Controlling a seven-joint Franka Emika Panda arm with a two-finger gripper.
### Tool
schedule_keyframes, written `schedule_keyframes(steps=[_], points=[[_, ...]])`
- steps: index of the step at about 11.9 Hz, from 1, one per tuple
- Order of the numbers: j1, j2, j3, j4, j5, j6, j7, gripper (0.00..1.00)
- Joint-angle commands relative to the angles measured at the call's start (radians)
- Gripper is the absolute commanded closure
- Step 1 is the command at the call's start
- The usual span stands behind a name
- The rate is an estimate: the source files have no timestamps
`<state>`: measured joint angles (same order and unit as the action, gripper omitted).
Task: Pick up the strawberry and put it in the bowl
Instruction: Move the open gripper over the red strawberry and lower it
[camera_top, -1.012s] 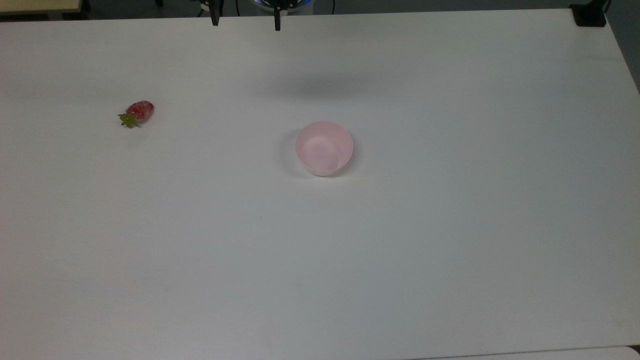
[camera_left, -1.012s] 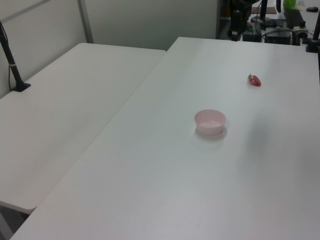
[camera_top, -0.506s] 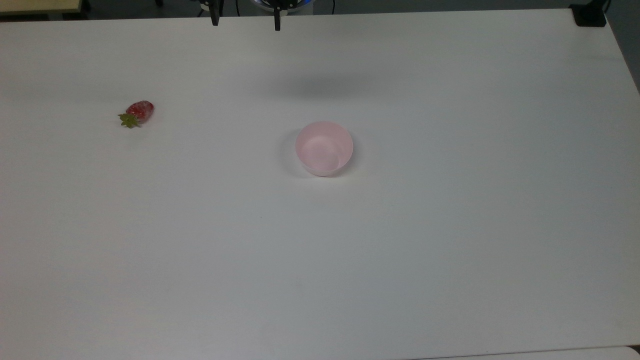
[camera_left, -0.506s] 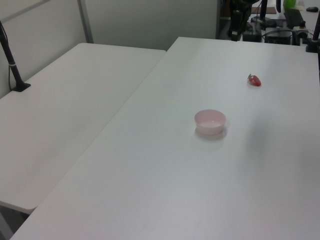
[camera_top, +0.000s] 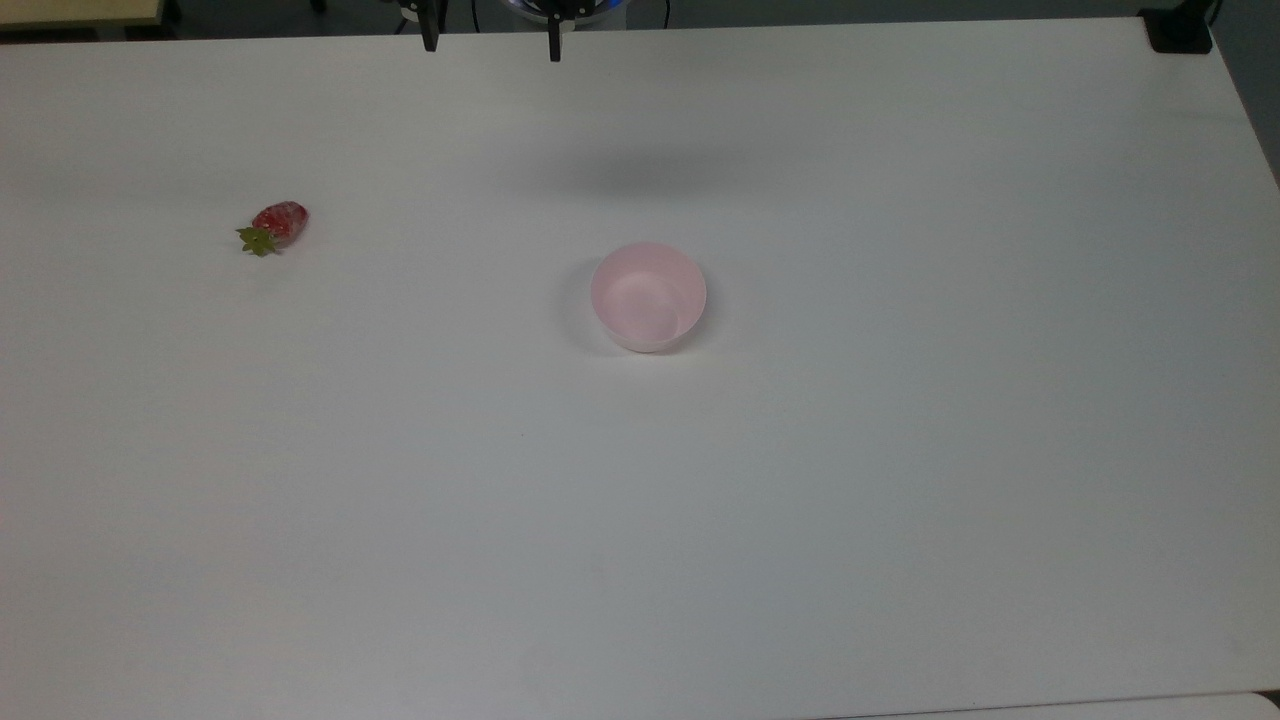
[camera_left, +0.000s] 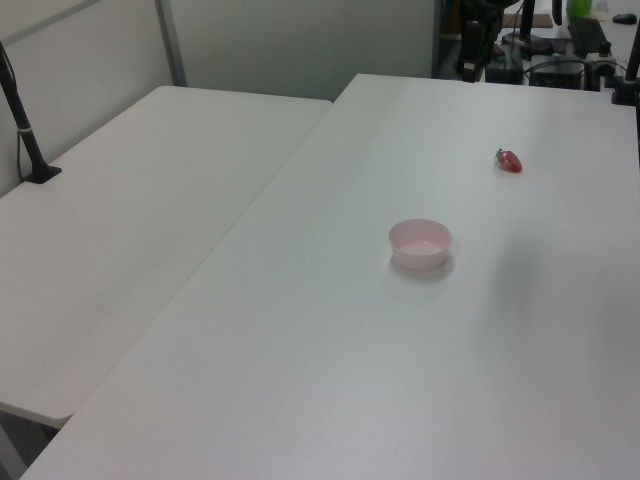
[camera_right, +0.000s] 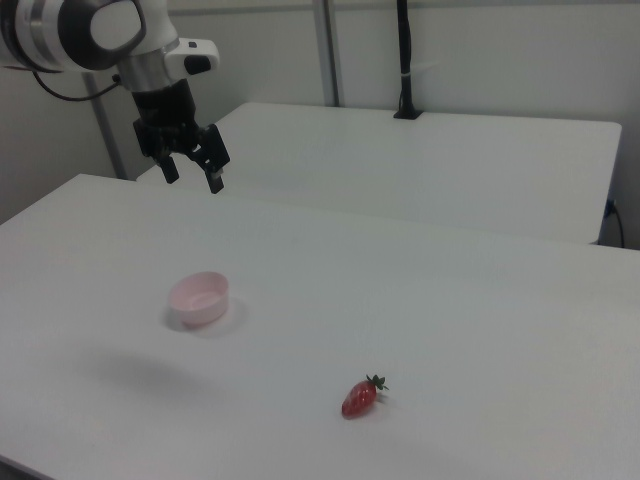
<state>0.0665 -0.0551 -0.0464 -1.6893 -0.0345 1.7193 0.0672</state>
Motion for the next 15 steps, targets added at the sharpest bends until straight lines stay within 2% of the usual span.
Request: schedule_keyframes(steps=[1,3,5,7,9,10,11,13,15], points=[[0.003,-0.008,-0.009,0.000,0.024,-0.004,-0.013,0.00],[-0.014,-0.009,-0.010,0.000,0.024,-0.006,-0.032,0.00],[-0.043,-0.009,-0.010,0.000,0.022,-0.026,-0.145,0.00],[-0.106,-0.015,-0.010,0.011,0.015,-0.079,-0.252,0.00],[-0.178,-0.008,-0.015,0.002,-0.001,-0.073,-0.261,0.00],[-0.221,-0.003,-0.023,-0.019,-0.040,-0.063,-0.261,0.00],[-0.240,0.009,-0.042,-0.032,-0.042,-0.041,-0.259,0.00],[-0.257,0.026,-0.096,-0.146,-0.042,0.117,-0.257,0.00],[-0.270,0.075,-0.108,-0.298,-0.045,0.346,-0.250,0.00]])
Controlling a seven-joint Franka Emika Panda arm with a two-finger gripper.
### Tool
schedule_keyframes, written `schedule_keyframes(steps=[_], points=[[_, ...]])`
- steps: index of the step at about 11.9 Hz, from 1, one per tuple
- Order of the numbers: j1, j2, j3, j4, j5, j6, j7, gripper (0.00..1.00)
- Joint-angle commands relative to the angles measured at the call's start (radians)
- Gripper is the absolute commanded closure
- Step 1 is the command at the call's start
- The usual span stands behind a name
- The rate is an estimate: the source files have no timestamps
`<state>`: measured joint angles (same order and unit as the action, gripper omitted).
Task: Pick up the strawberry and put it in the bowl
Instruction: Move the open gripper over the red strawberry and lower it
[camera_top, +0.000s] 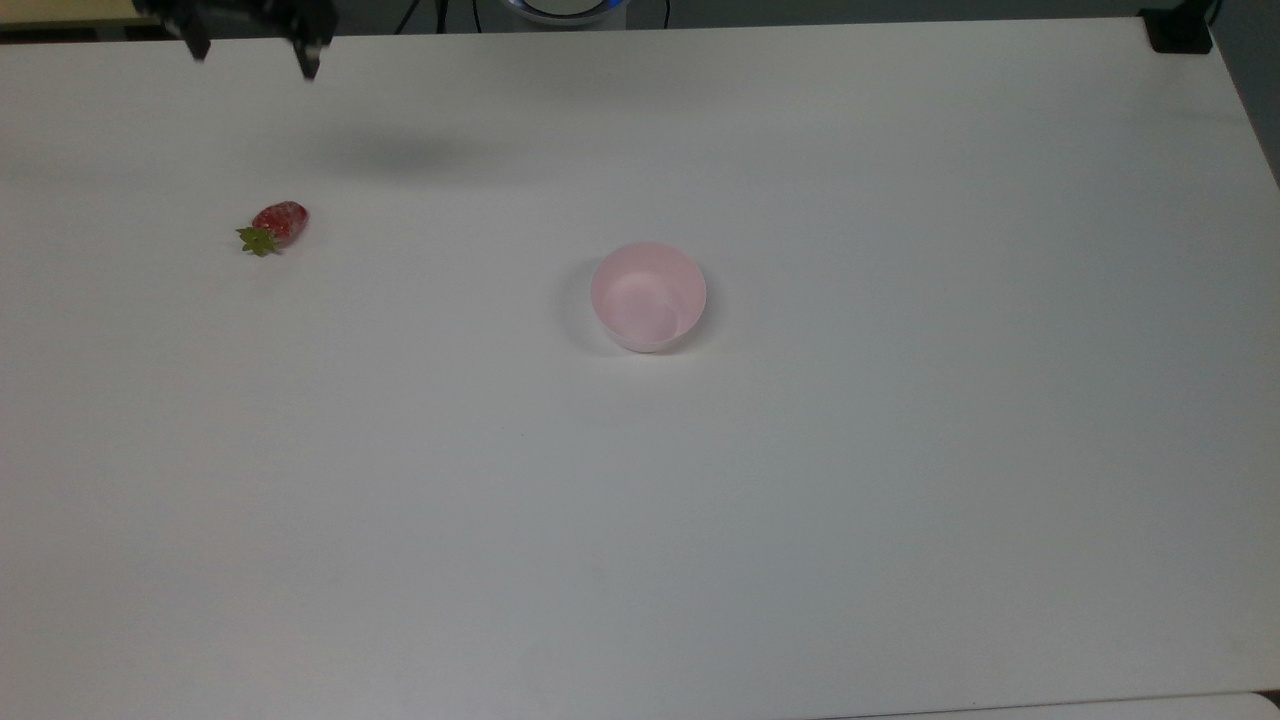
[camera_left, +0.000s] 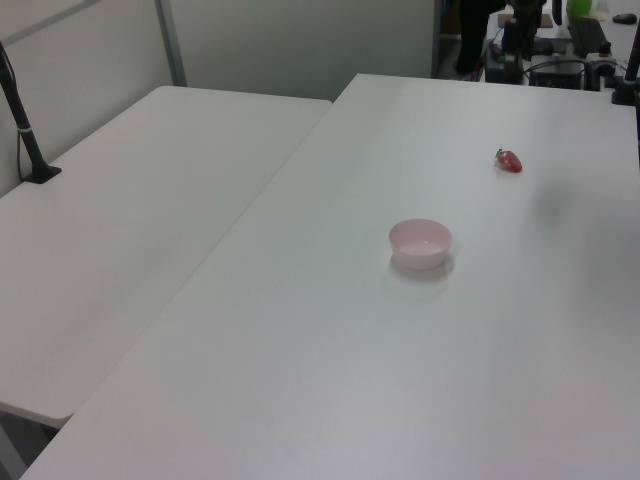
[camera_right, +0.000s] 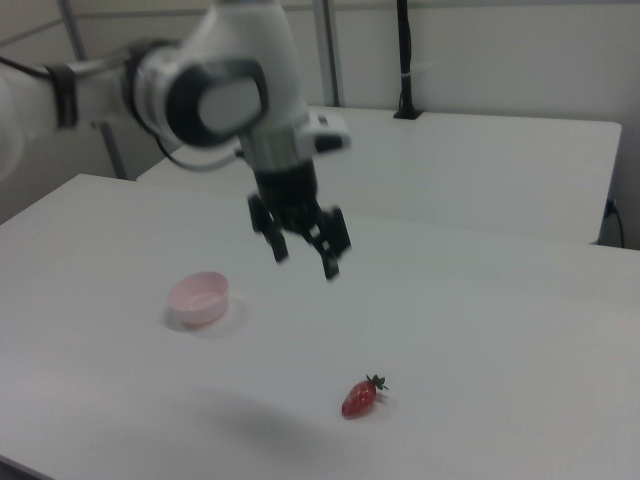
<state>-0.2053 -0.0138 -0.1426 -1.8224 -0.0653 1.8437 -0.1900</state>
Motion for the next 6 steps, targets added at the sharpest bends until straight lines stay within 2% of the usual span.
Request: schedule_keyframes(steps=[1,4,6], points=[[-0.005,0.078,-0.012,-0.207,-0.016,0.326,0.030,0.00],[-0.022,0.239,-0.012,-0.216,-0.018,0.465,0.150,0.03],[-0.058,0.244,-0.014,-0.216,-0.018,0.466,0.150,0.09]])
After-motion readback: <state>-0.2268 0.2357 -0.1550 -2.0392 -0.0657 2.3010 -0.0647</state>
